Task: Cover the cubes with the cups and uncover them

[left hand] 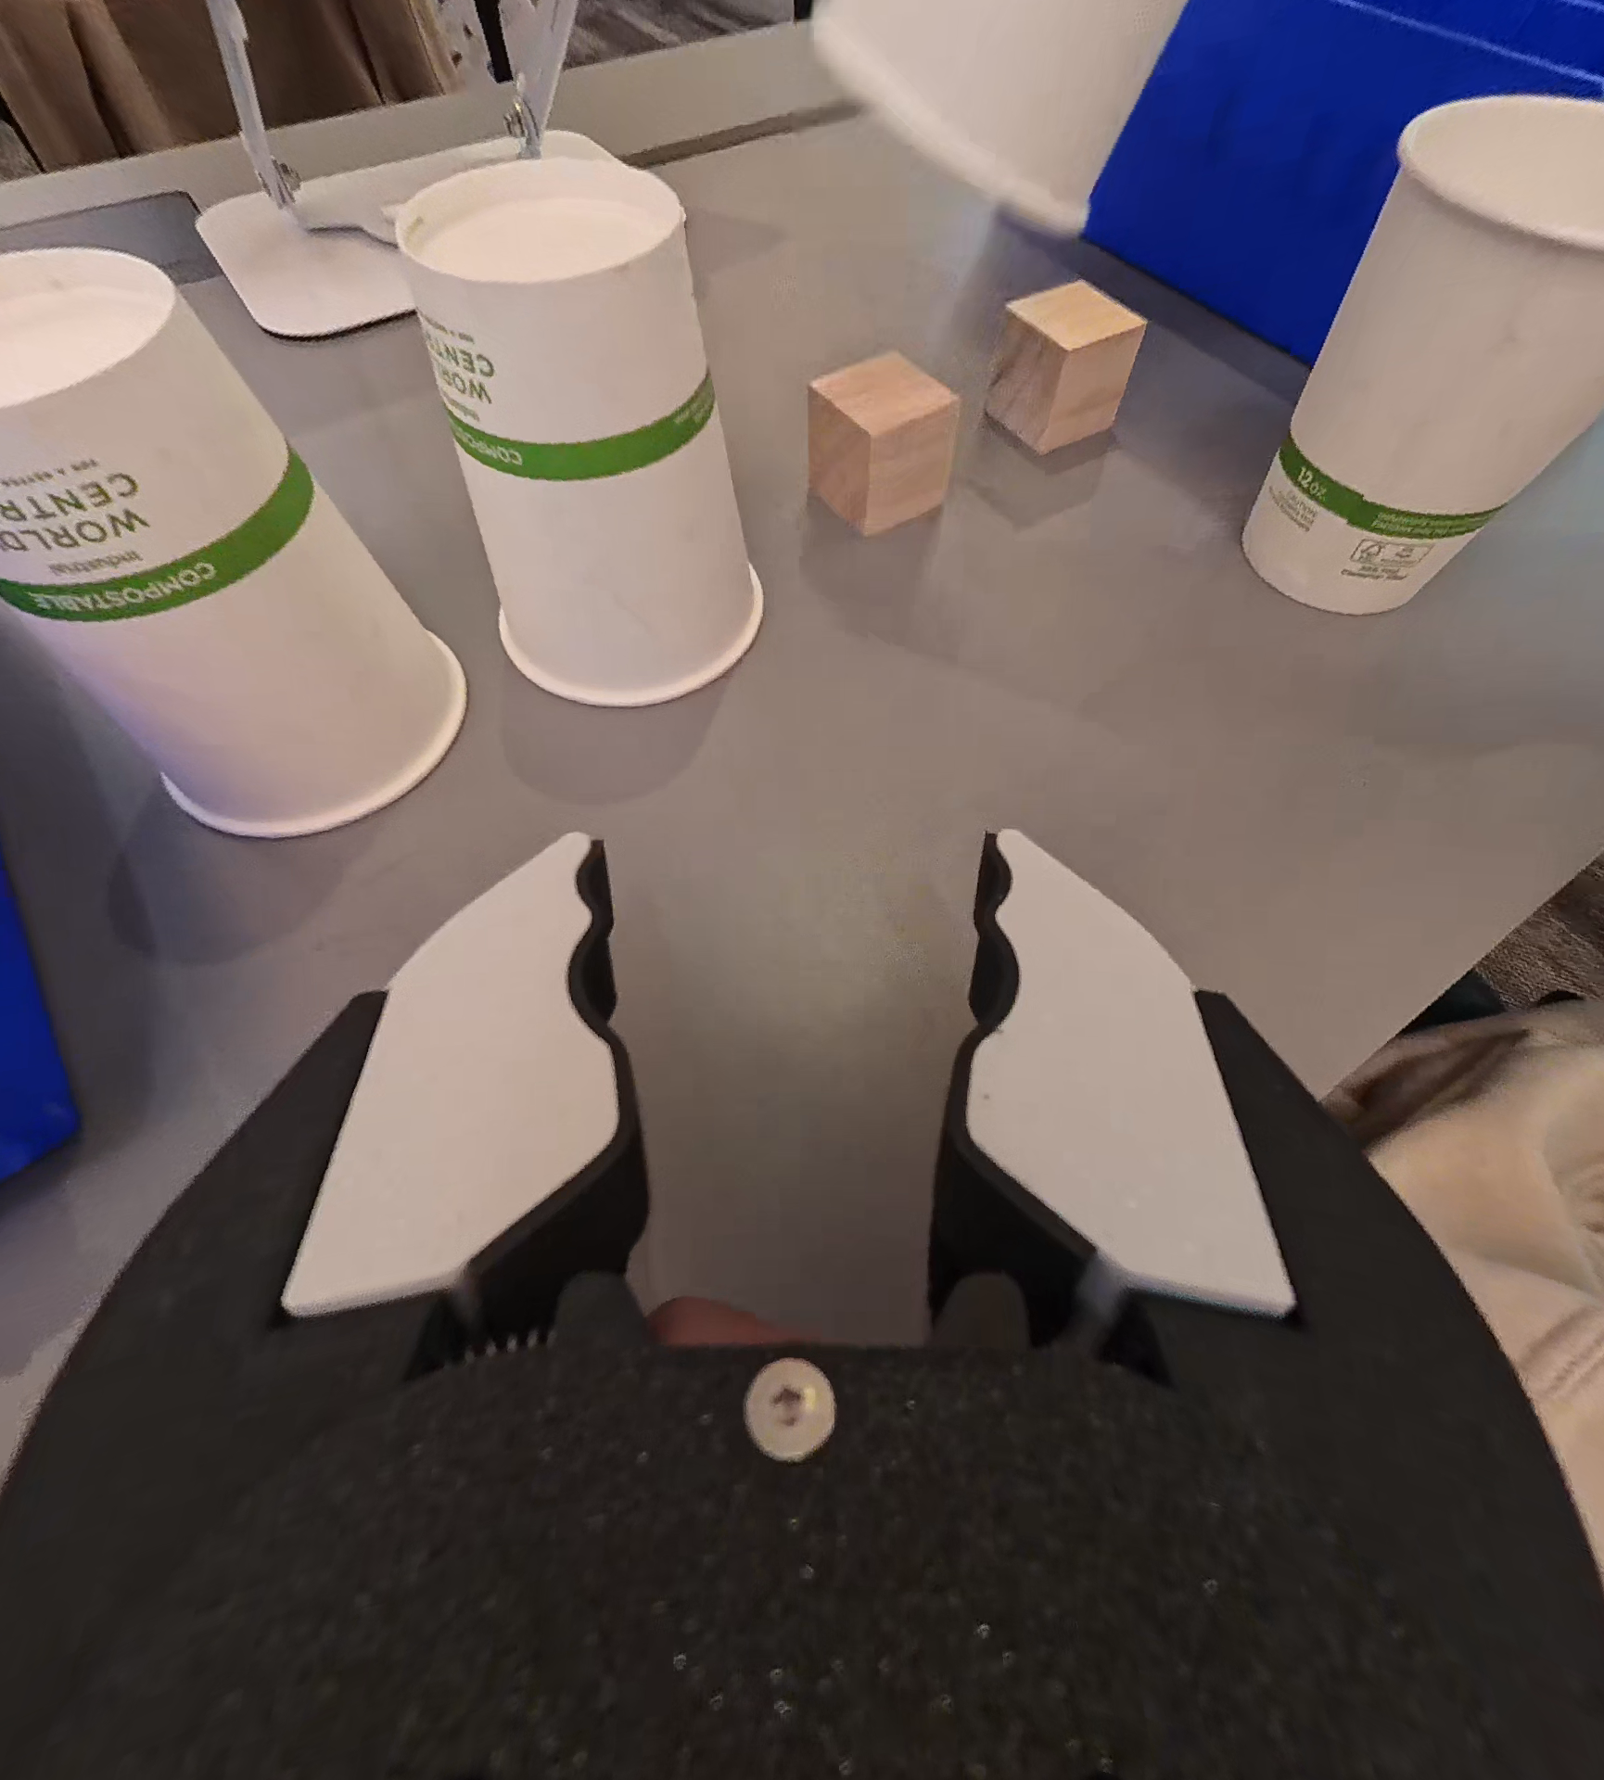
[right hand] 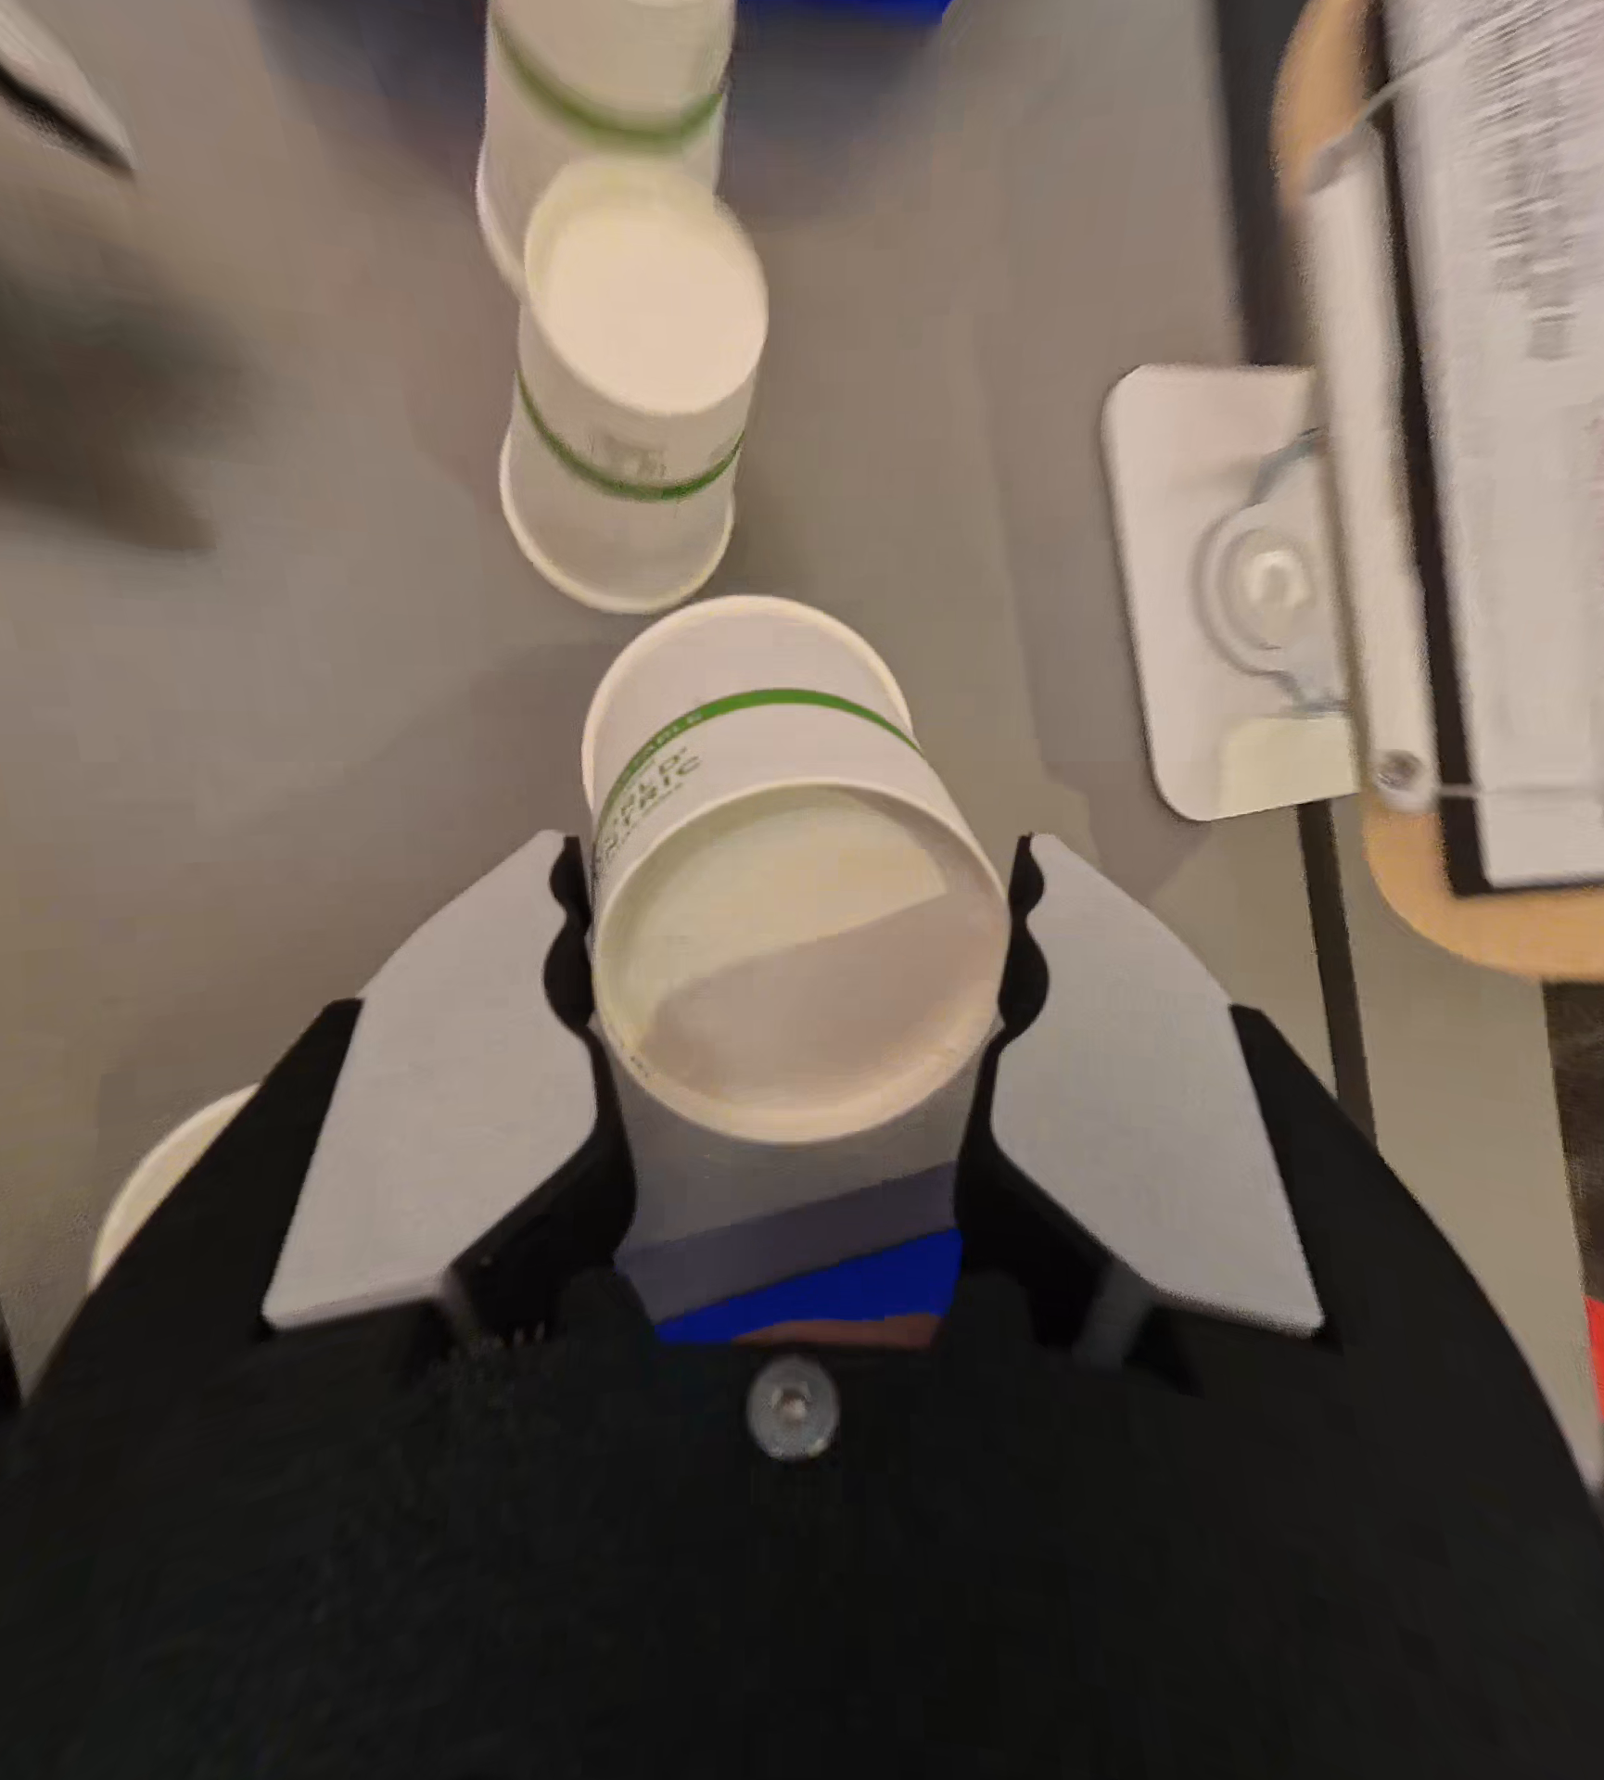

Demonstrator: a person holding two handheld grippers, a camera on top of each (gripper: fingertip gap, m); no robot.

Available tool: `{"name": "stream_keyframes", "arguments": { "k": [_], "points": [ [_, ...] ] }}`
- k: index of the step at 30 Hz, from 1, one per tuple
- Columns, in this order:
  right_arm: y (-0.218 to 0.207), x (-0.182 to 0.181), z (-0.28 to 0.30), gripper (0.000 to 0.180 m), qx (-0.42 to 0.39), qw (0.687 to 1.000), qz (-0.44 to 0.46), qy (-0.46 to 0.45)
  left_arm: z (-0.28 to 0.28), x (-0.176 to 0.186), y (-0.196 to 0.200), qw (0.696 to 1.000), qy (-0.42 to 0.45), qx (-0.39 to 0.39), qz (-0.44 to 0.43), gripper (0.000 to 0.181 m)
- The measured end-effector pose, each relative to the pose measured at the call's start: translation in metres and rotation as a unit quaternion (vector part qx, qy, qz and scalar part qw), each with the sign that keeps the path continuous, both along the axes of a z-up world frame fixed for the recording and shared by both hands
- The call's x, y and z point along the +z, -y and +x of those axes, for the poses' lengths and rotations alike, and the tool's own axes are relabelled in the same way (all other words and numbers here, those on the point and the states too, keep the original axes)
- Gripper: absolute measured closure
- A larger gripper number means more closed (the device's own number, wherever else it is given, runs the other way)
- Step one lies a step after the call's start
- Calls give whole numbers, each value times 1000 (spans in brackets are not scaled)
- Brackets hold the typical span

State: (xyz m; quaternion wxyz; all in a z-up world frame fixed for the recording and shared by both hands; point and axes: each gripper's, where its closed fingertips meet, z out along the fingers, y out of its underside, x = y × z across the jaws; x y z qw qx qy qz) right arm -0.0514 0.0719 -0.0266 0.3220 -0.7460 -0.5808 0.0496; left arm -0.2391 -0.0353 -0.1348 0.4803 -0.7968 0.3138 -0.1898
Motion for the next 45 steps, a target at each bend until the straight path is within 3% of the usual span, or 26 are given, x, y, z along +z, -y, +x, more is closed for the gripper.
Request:
{"name": "stream_keyframes", "arguments": {
  "k": [1, 4, 8, 12, 16, 20, 25, 29, 35, 41, 45],
  "points": [
    [7, 10, 8, 97, -19, 998, 14, -53, 0, -1, 1, 1000, -1, -4, -4, 108],
    [33, 27, 26, 97, -61, 973, -3, -223, 2, -3, 0, 1000, -11, -17, 4, 116],
    [60, 33, 25, 97, -90, 908, -90, -400, 39, 20, 4, 992, -3, -117, 41, 125],
    [73, 35, -1, 98, -97, 864, -148, -472, 95, 57, 38, 963, 32, -254, 82, 118],
    [84, 45, -35, 98, -68, 834, -196, -512, 125, 73, 48, 950, 38, -280, 132, 113],
    [94, 44, -63, 98, -43, 826, -218, -519, 124, 101, 42, 950, 91, -253, 158, 116],
    [109, 33, -78, 98, -28, 817, -238, -524, 97, 128, 44, 937, 152, -262, 172, 161],
    [130, 22, -90, 98, -12, 813, -272, -515, 81, 131, 63, 917, 171, -339, 126, 177],
    [135, 27, -76, 98, -30, 861, -188, -472, 65, 132, 73, 904, 155, -379, 120, 180],
    [110, 43, -28, 98, -81, 856, -132, -493, 55, 131, 61, 909, 155, -373, 106, 180],
    [134, 43, -5, 99, -63, 867, -108, -482, 33, 118, 49, 919, 98, -366, 109, 180]
  ]
}}
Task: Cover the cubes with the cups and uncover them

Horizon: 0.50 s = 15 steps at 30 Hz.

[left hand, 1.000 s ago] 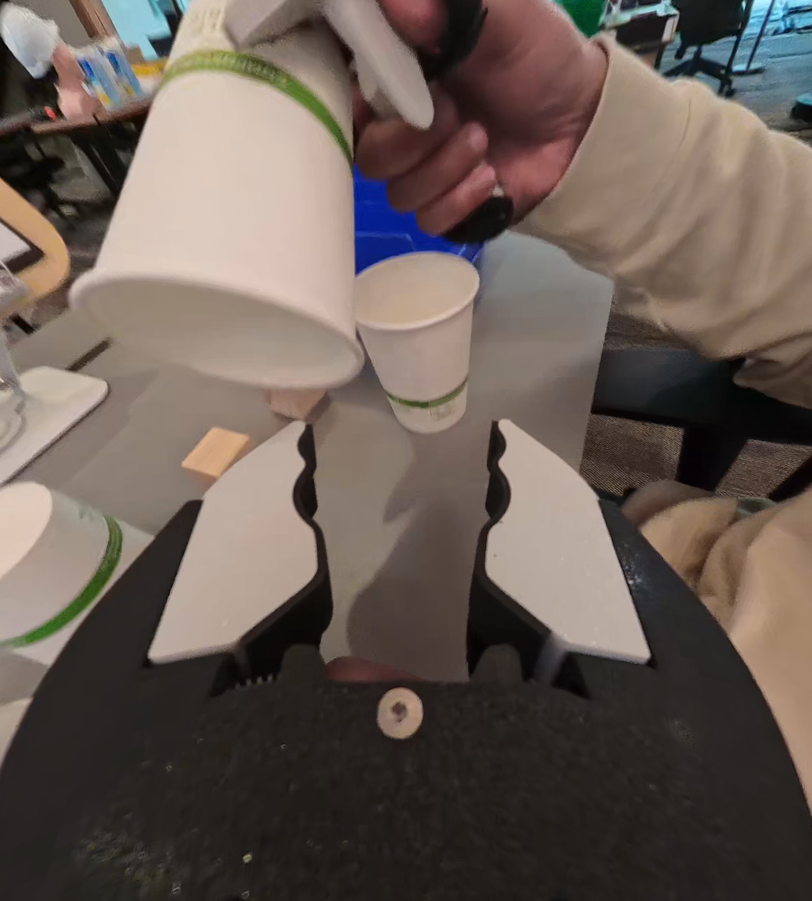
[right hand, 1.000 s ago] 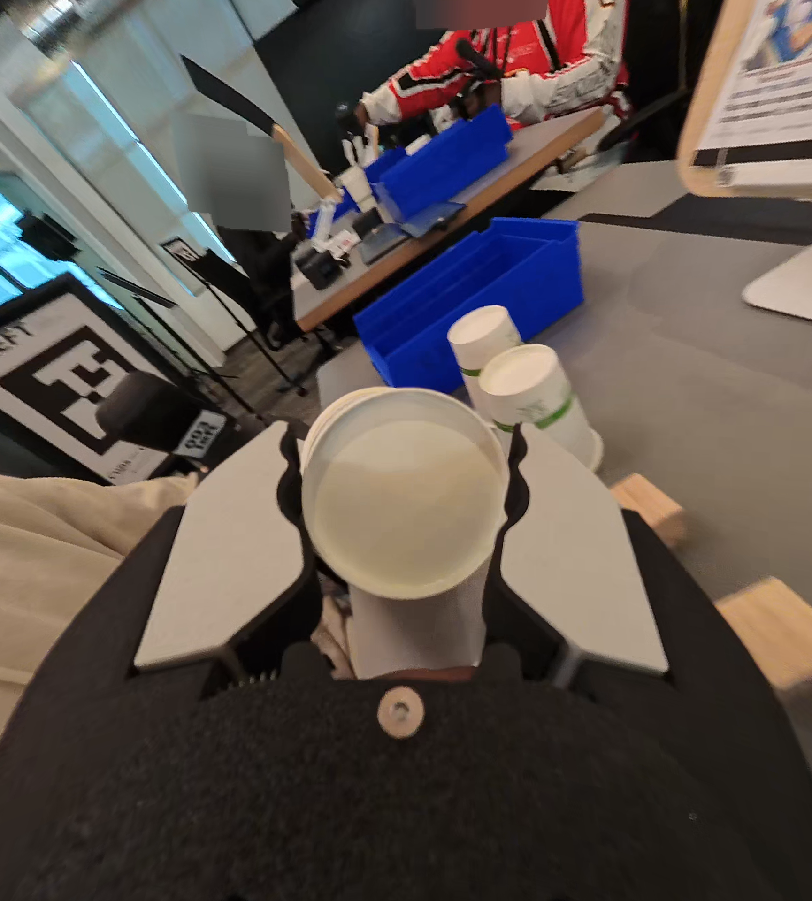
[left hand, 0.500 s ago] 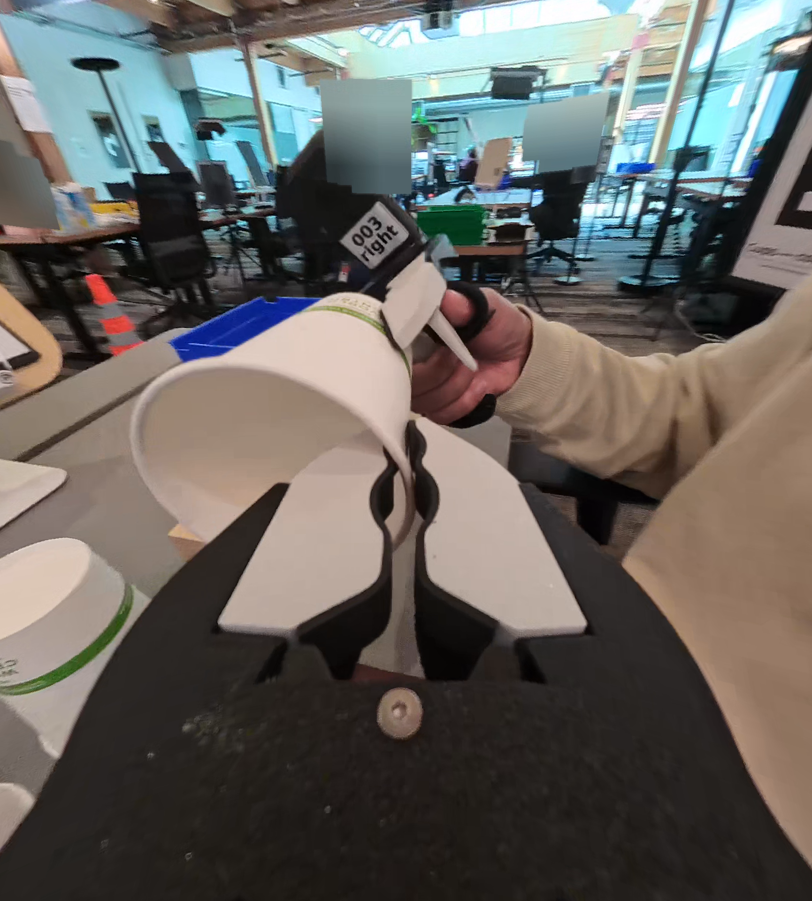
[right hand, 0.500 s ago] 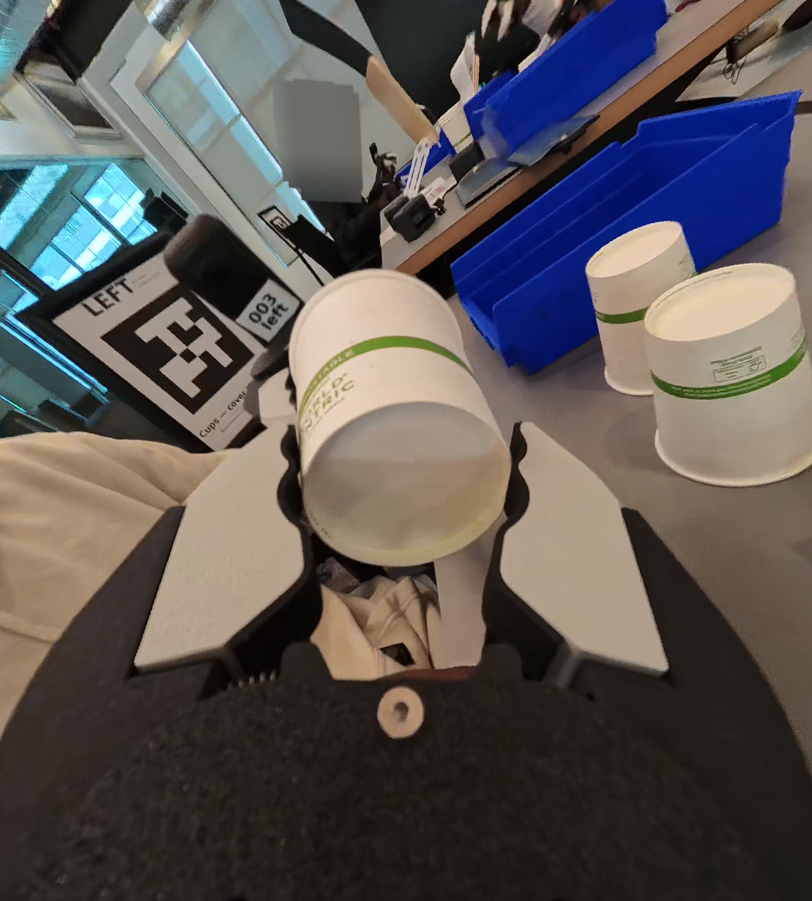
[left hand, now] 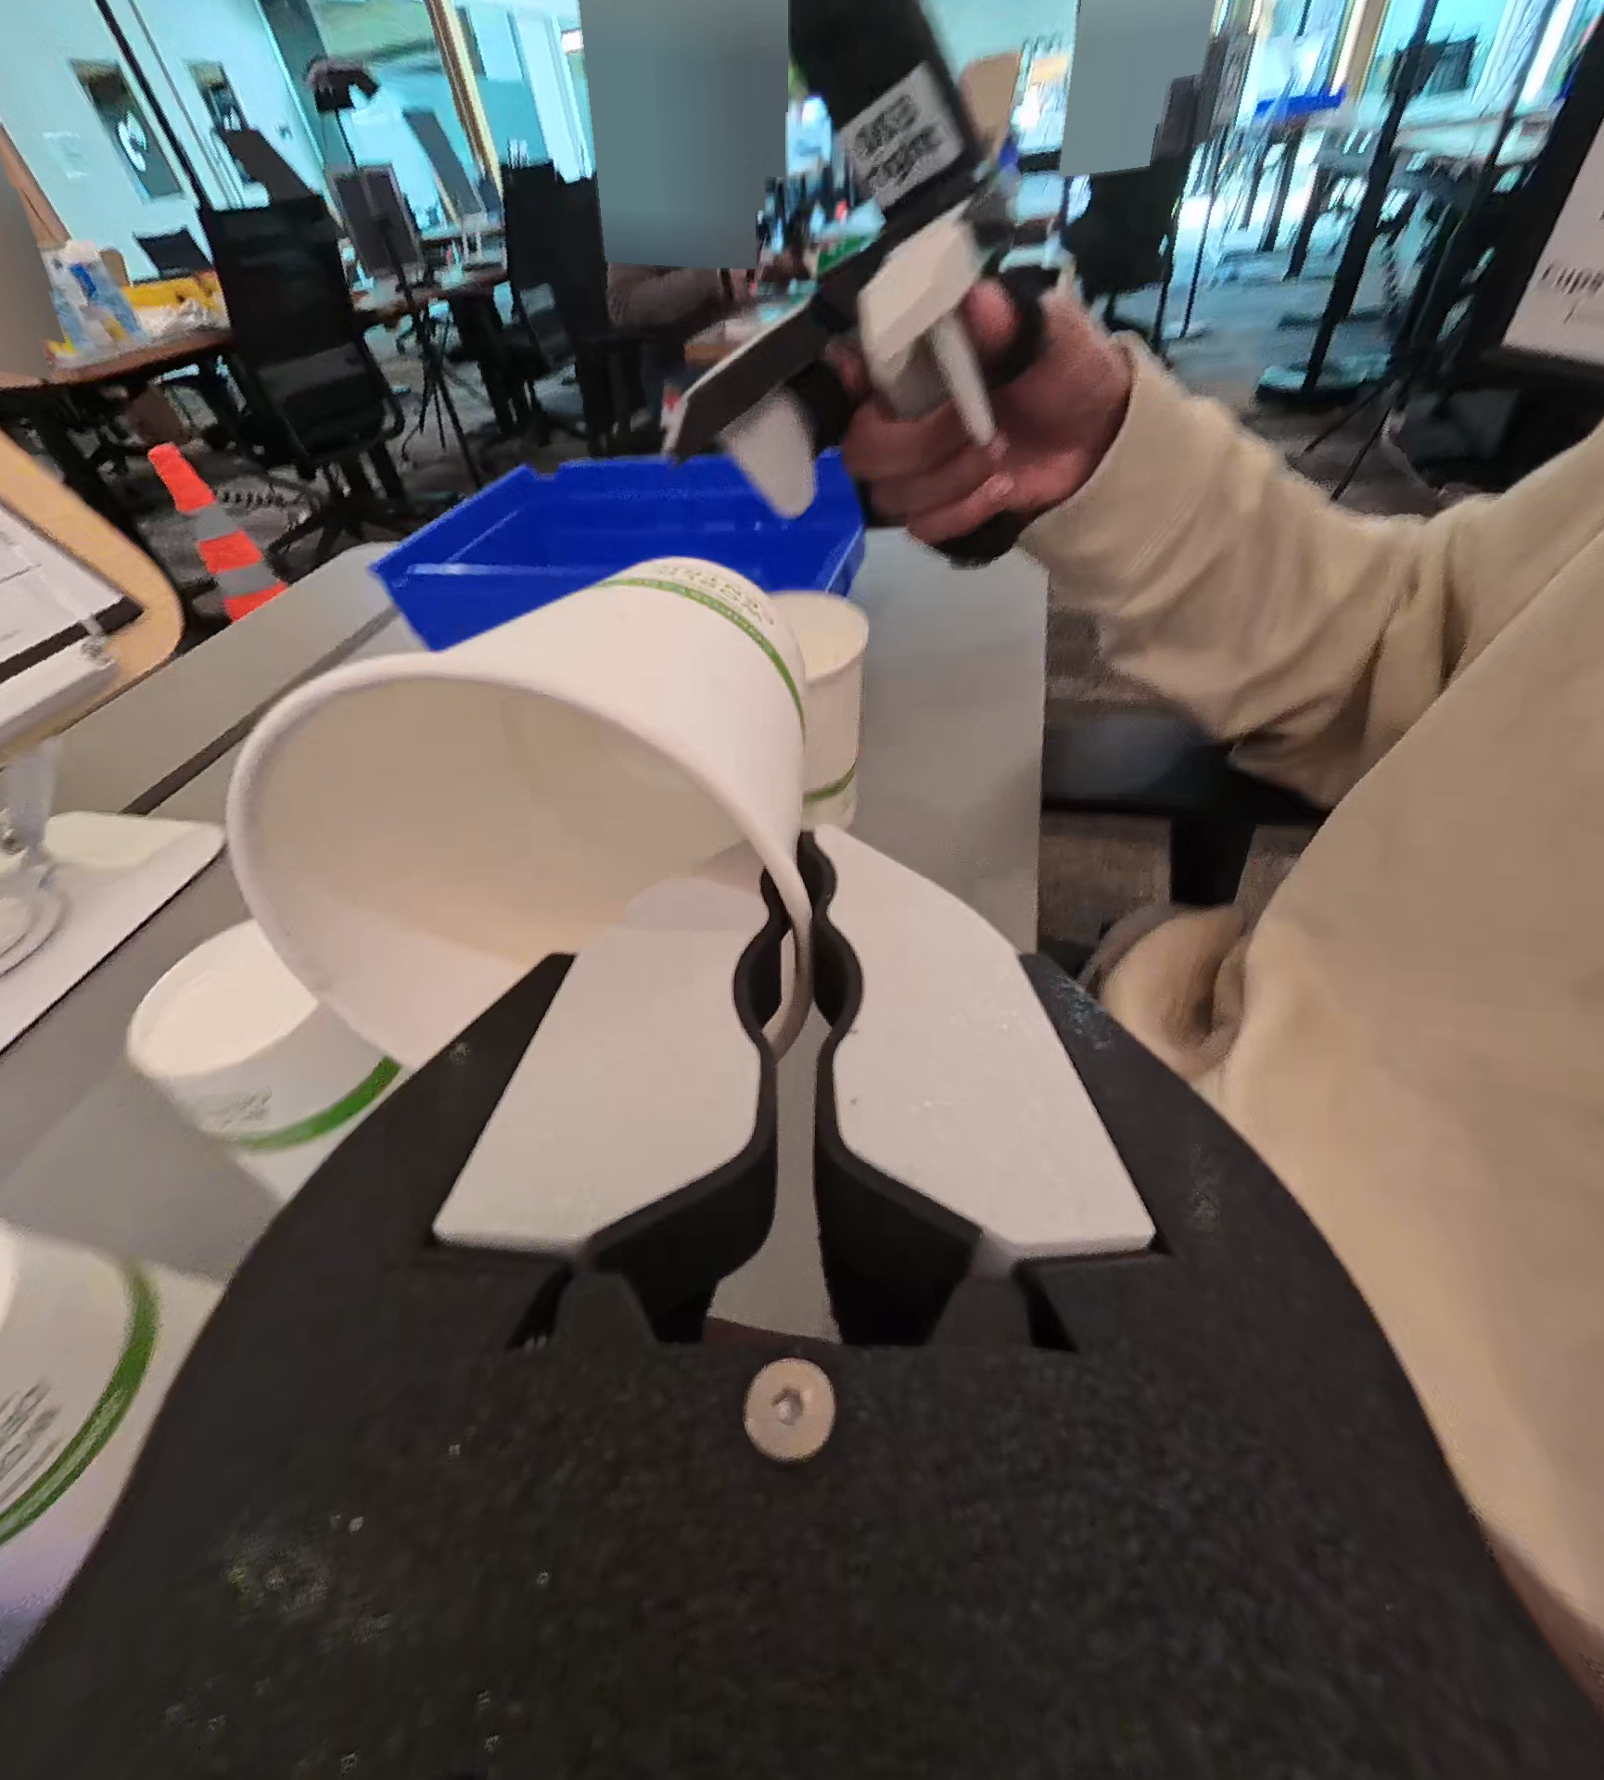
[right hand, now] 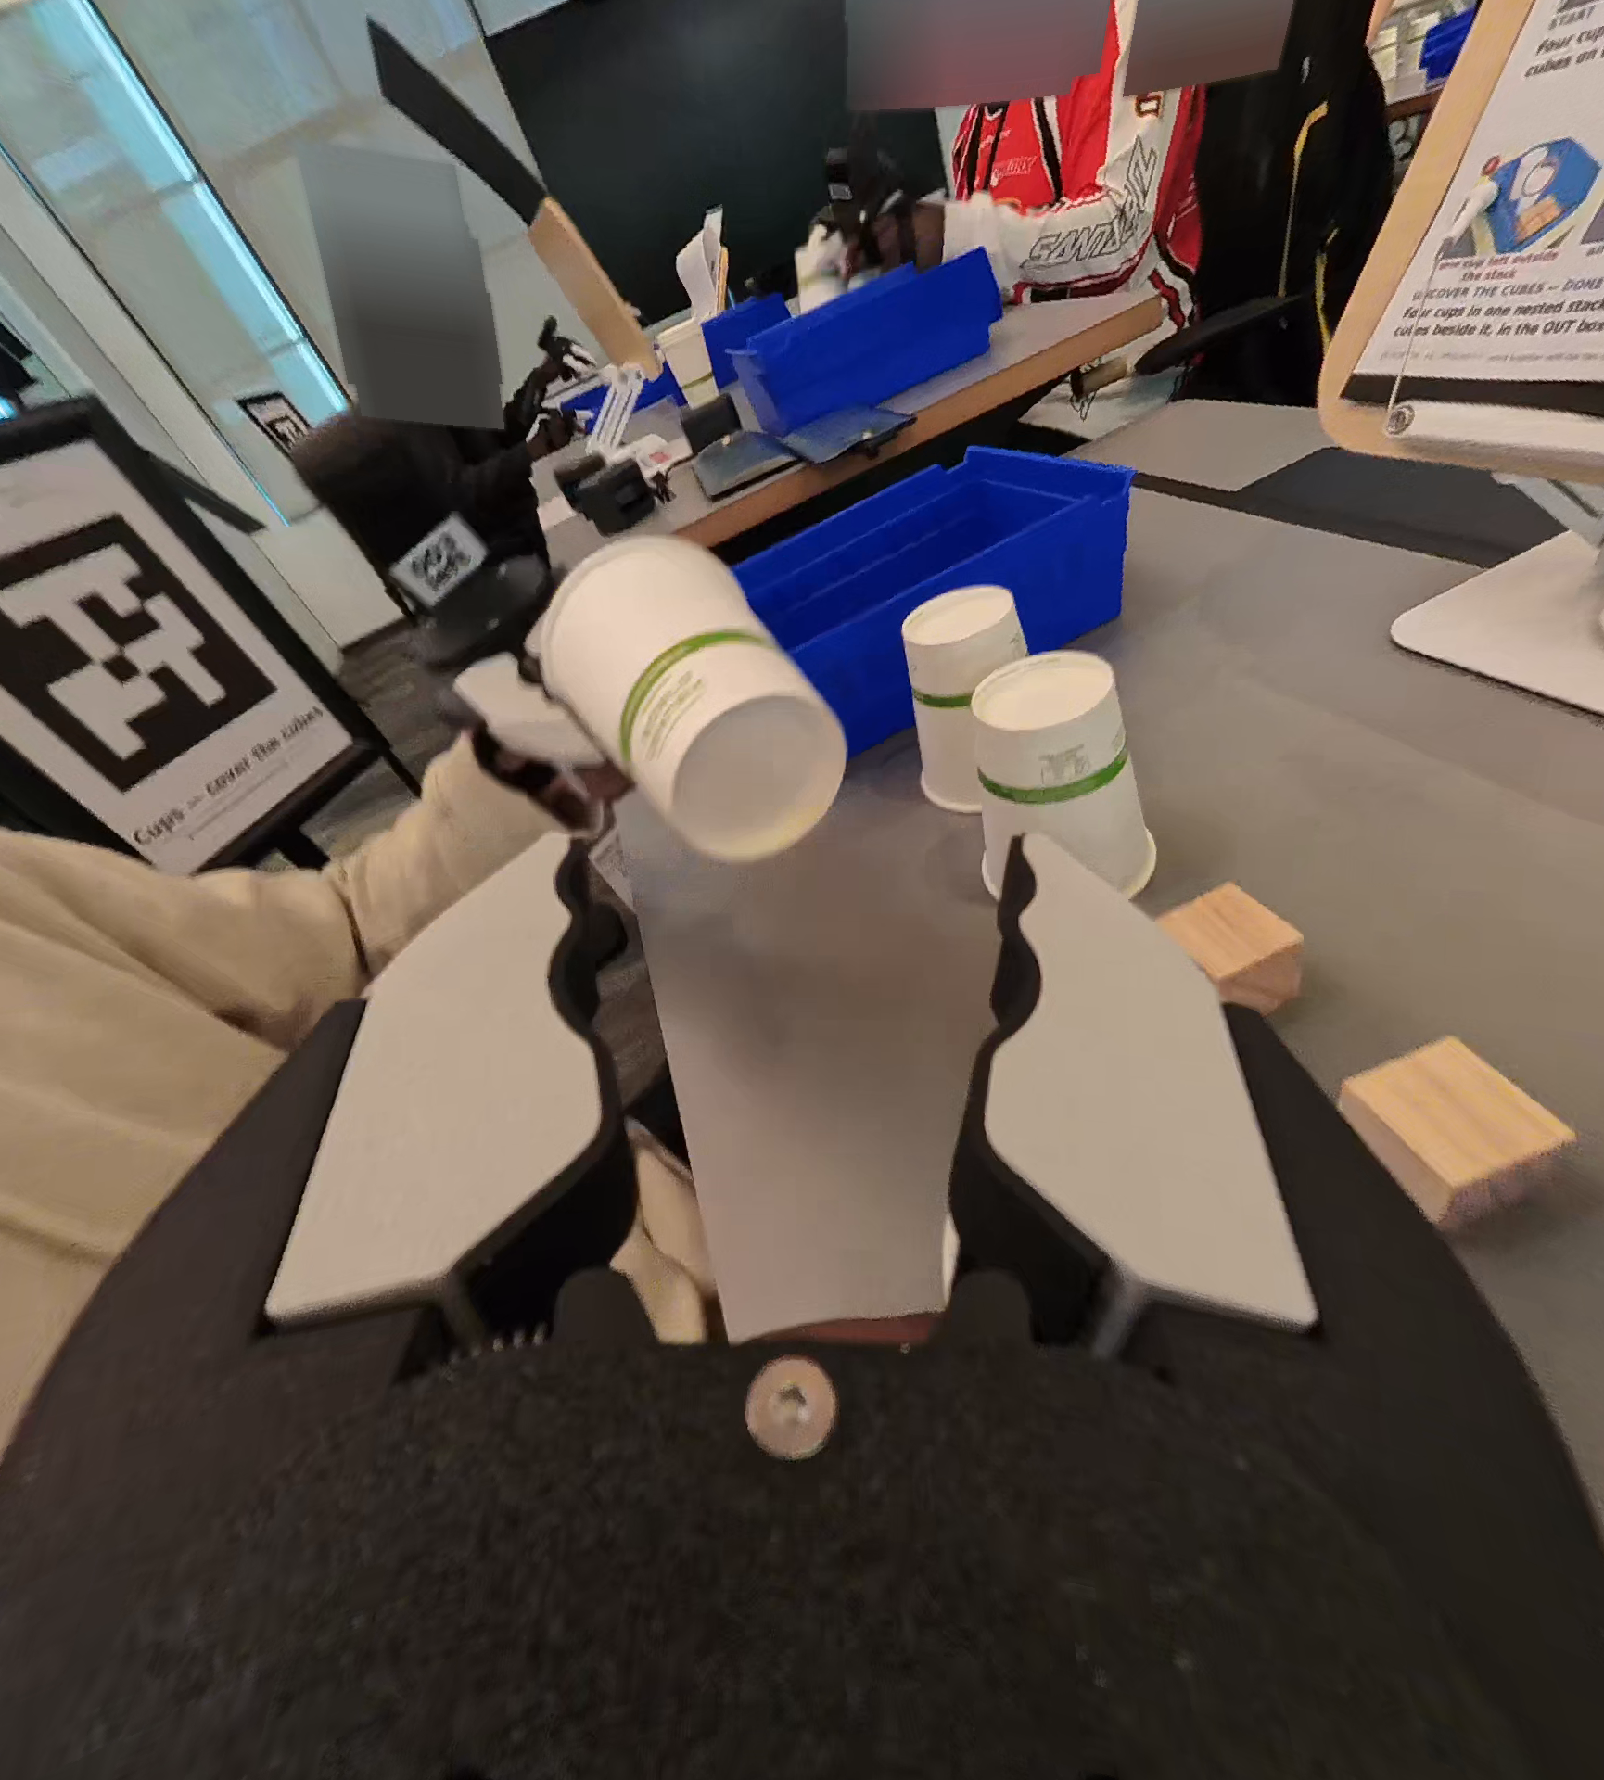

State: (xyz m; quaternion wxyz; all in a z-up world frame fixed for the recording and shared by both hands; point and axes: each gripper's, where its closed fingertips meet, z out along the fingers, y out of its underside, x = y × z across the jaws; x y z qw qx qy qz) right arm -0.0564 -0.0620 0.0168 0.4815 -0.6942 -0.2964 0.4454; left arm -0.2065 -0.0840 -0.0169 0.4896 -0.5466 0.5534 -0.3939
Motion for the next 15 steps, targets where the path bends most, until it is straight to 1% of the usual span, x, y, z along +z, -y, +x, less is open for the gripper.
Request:
{"name": "stream_keyframes", "arguments": {
  "k": [4, 6, 8, 11, 13, 15],
  "points": [
    [27, -28, 15, 97, -2, 999, 20, 50, -32, -12, -12, 999, -42, 10, -1, 180],
    [30, -34, 15, 96, 2, 997, 26, 73, -39, -18, -11, 996, -85, -7, 12, 180],
    [29, -29, 7, 95, 15, 994, 30, 100, -37, -17, -4, 990, -132, -42, 34, 180],
    [28, -23, -23, 90, 74, 984, 30, 160, -20, -3, 12, 973, -185, -106, 89, 180],
    [31, -18, -51, 89, 132, 976, 8, 170, -4, 6, 27, 961, -204, -152, 109, 180],
    [37, -16, -77, 87, 190, 966, -18, 175, 10, 8, 38, 948, -229, -185, 121, 180]
  ]
}}
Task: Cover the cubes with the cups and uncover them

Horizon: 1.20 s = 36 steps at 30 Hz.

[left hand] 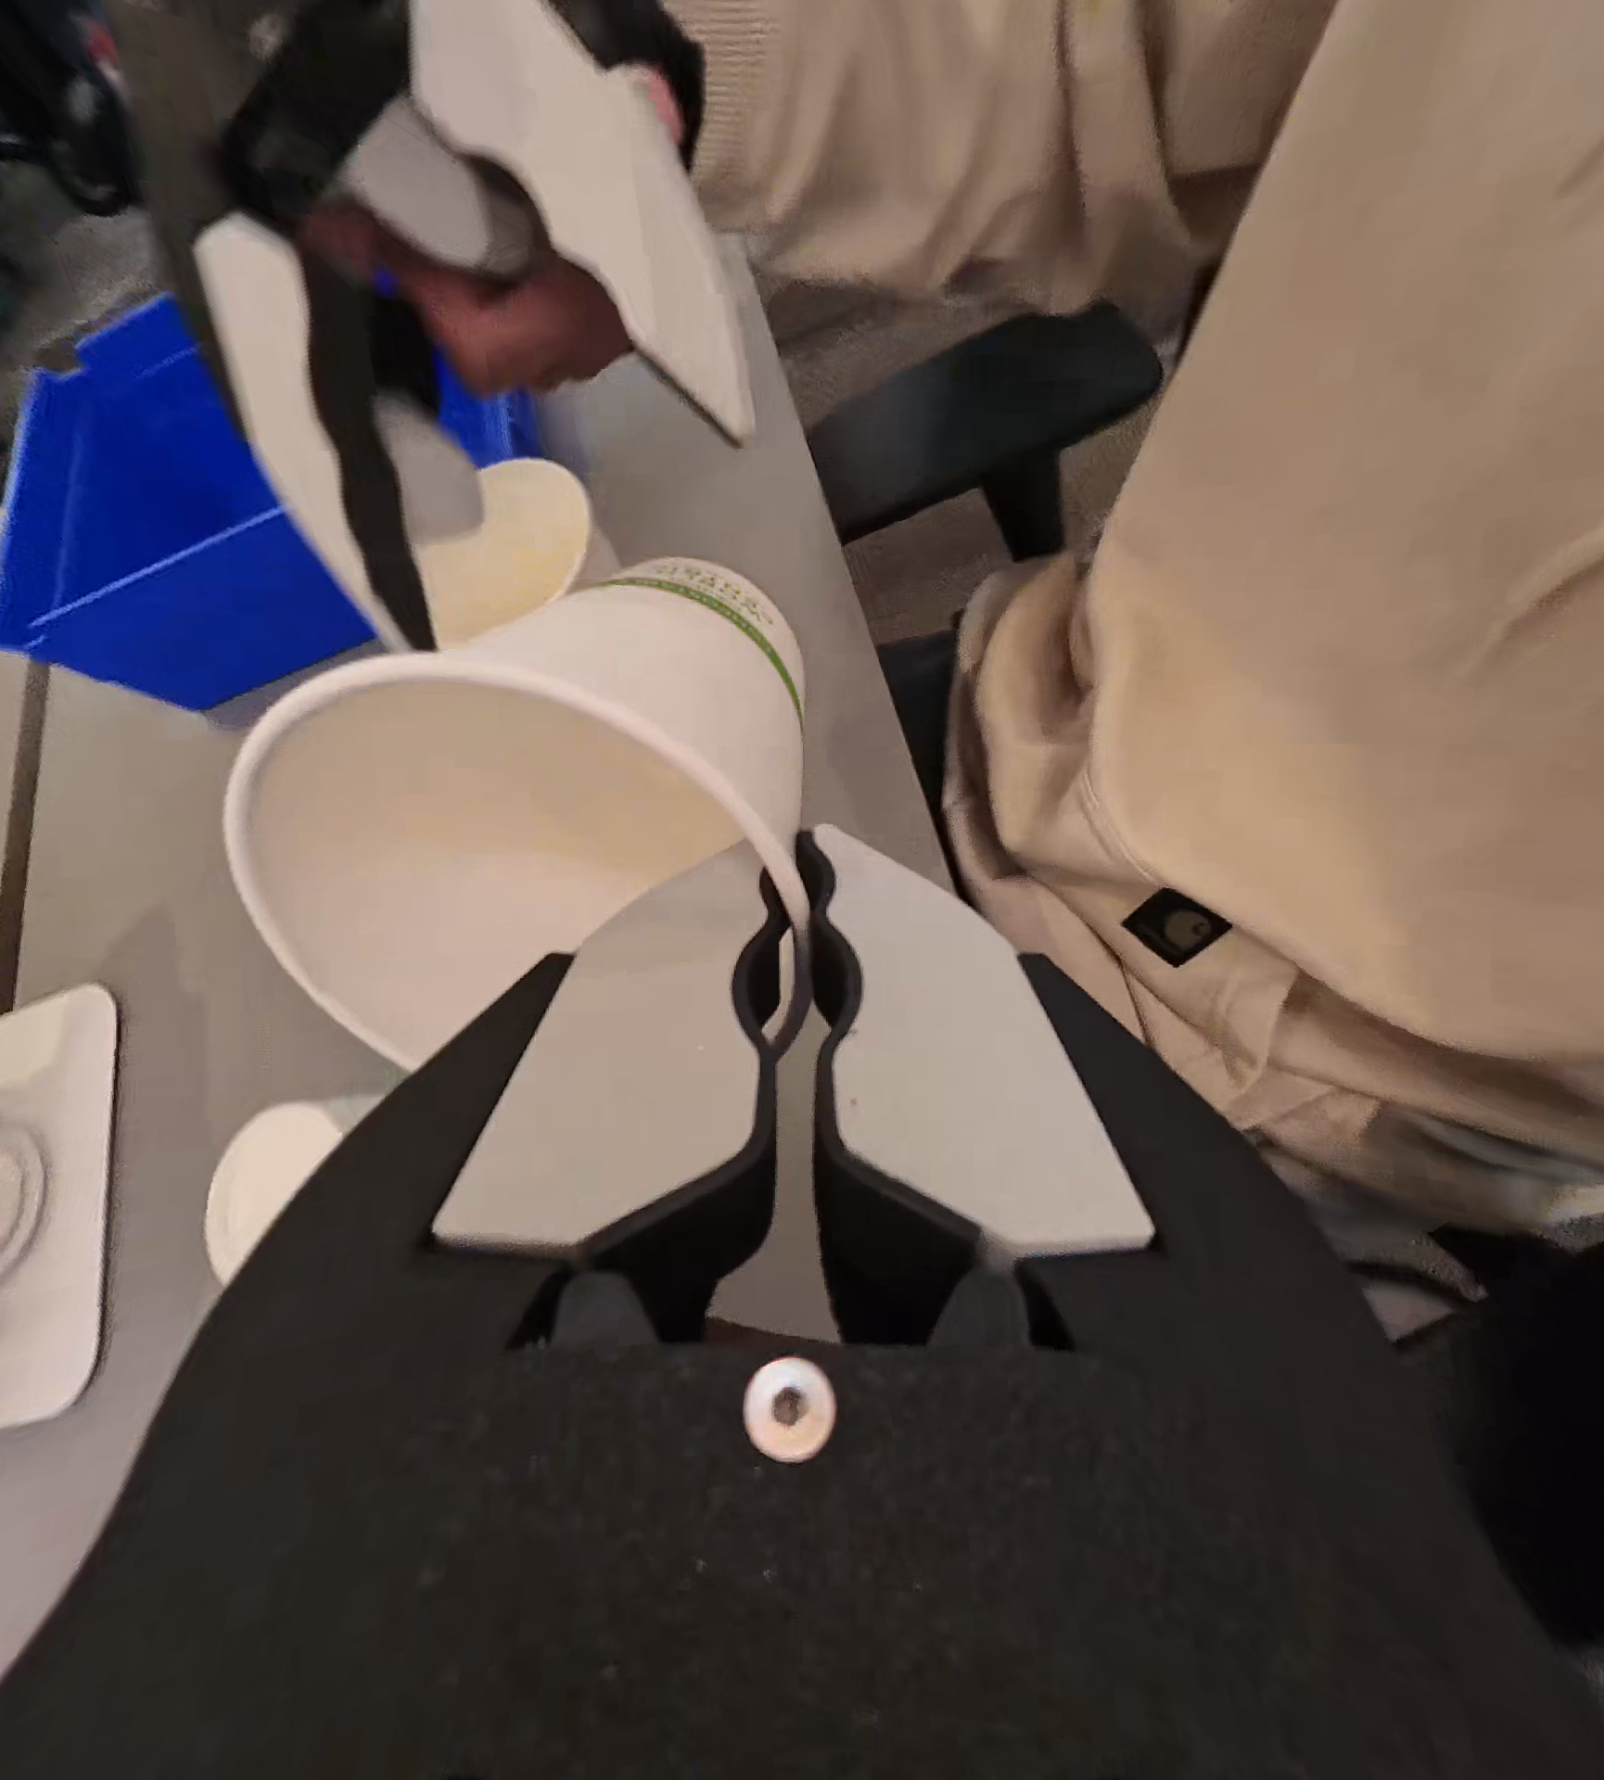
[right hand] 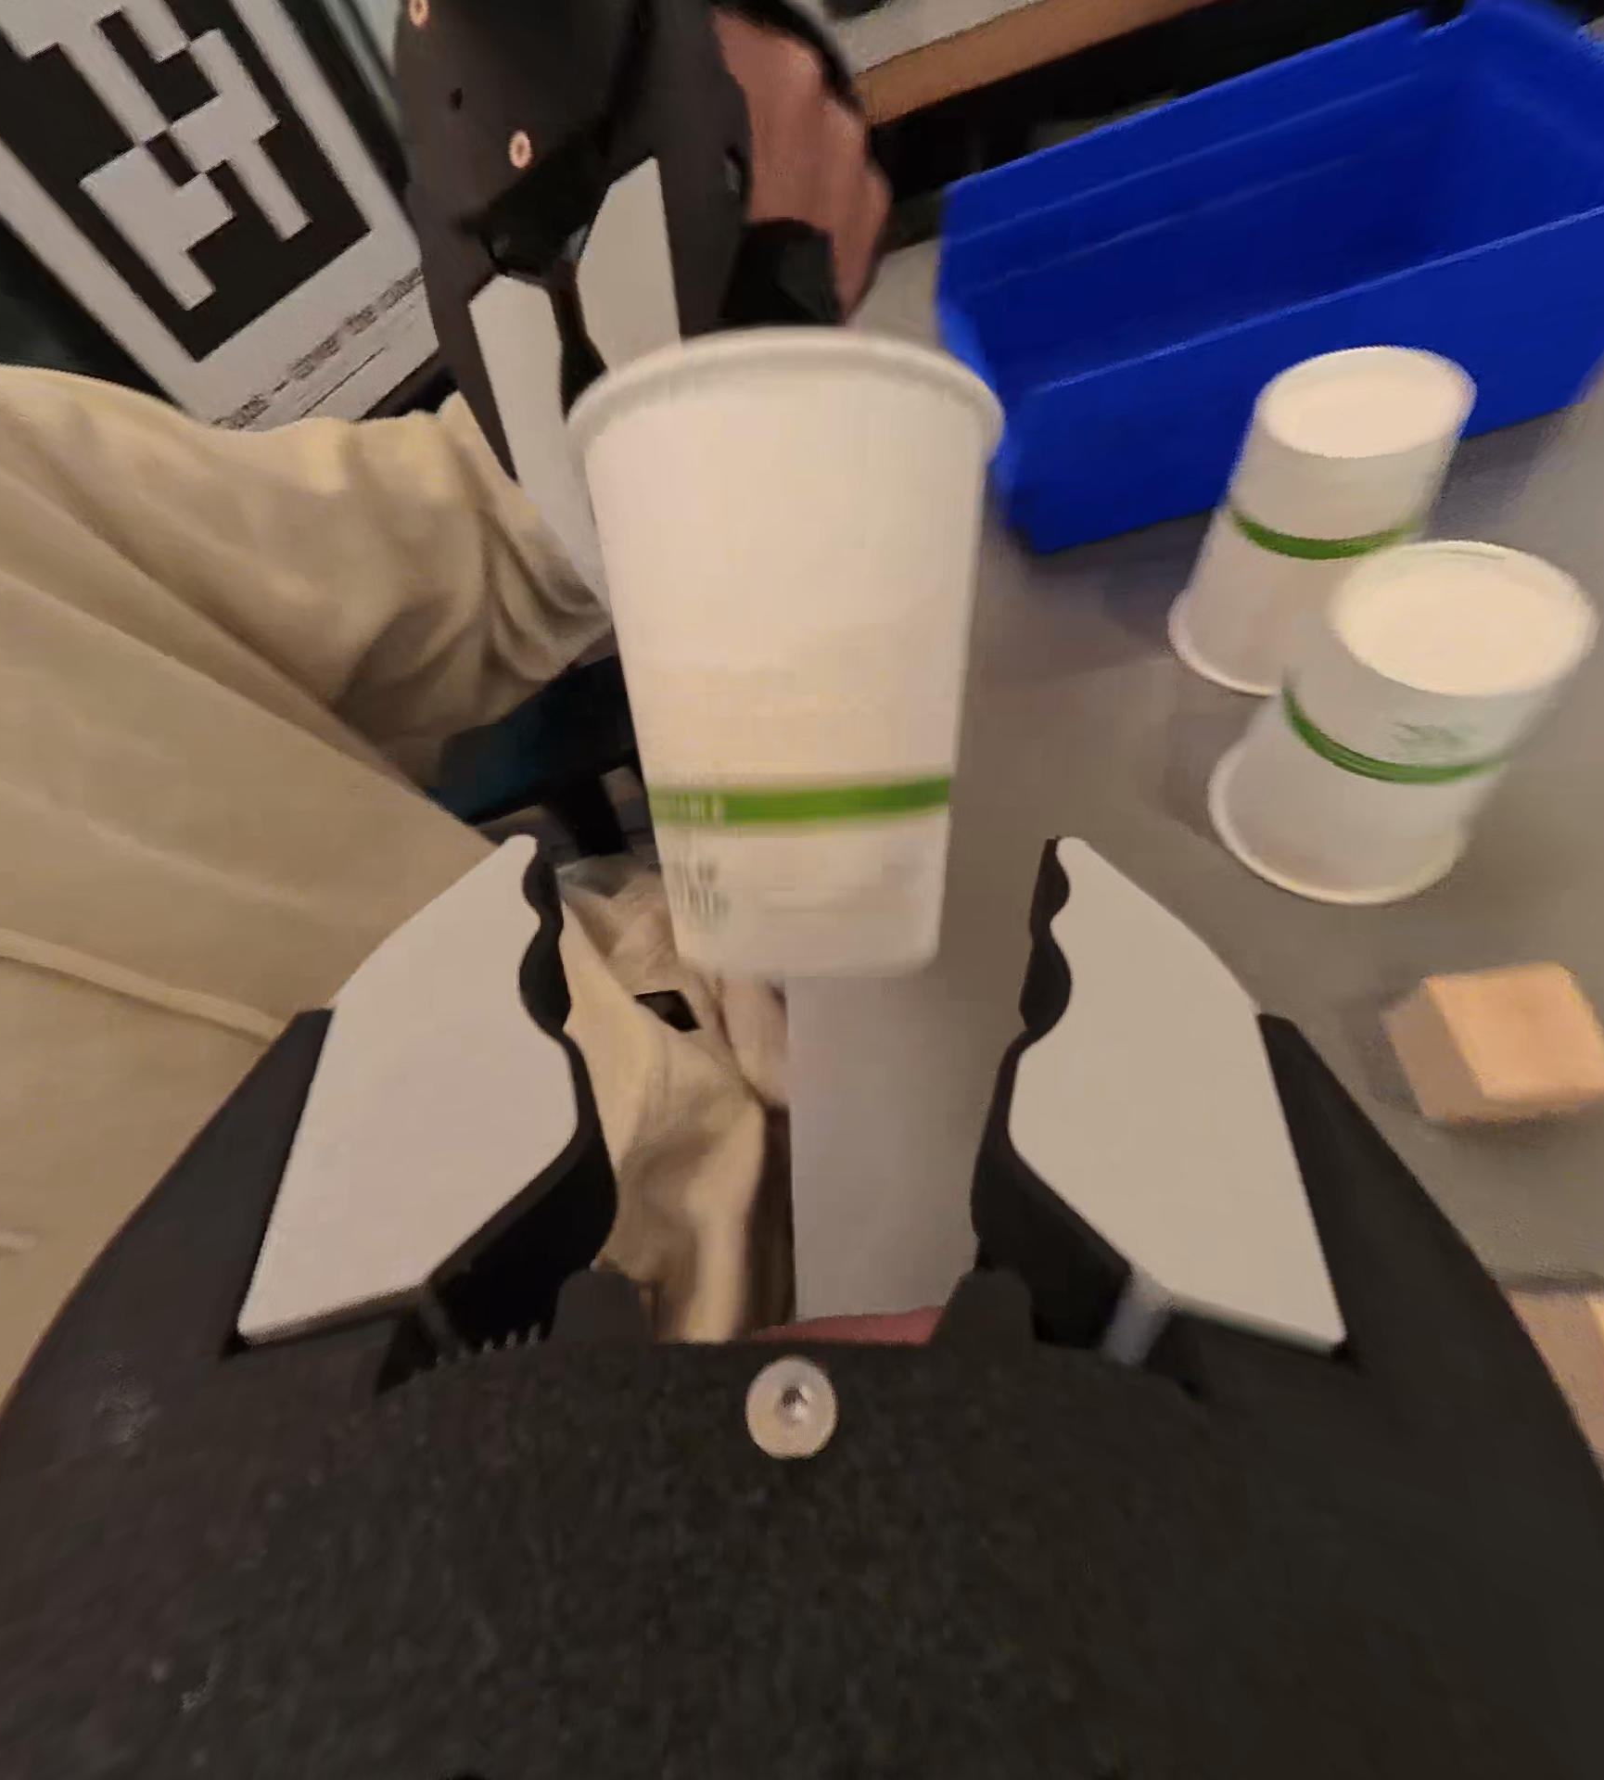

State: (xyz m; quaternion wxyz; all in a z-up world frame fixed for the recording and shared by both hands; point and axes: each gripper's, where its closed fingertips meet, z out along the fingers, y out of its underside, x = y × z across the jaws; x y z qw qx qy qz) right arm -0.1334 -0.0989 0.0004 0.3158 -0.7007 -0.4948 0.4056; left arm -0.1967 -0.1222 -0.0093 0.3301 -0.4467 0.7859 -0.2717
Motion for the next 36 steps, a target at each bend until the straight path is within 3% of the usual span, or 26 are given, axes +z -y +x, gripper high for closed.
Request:
{"name": "stream_keyframes", "arguments": {
  "k": [3, 7, 11, 15, 18, 22, 24, 25, 29, 36],
  "points": [
    [3, -17, -22, 82, 48, 997, -28, 57, 15, -5, 5, 999, -24, -20, 27, 180],
    [8, -37, -34, 91, 79, 991, -54, 95, 21, -13, 10, 999, -25, -29, 15, 180],
    [-4, -34, -28, 93, 36, 997, -34, 67, 25, -13, -3, 999, 36, 19, 3, 178],
    [-22, -23, -2, 93, -60, 997, 15, 42, 17, 11, -29, 981, 149, 118, -22, 154],
    [-29, -11, 30, 93, -163, 984, 69, -3, 1, 22, -46, 933, 241, 233, -128, 143],
    [-17, -7, 61, 92, -271, 945, 141, -118, -34, -8, -75, 808, 335, 440, -204, 109],
    [-6, -18, 67, 92, -299, 925, 159, -170, -45, -25, -73, 760, 366, 485, -231, 112],
    [-1, -28, 67, 92, -305, 923, 154, -176, -47, -35, -70, 752, 362, 499, -233, 112],
    [2, -42, 74, 93, -337, 911, 153, -183, -47, -56, -66, 765, 333, 516, -196, 114],
    [-30, 7, 146, 92, -416, 864, 174, -223, -35, -54, -61, 791, 320, 499, -153, 117]
  ]
}}
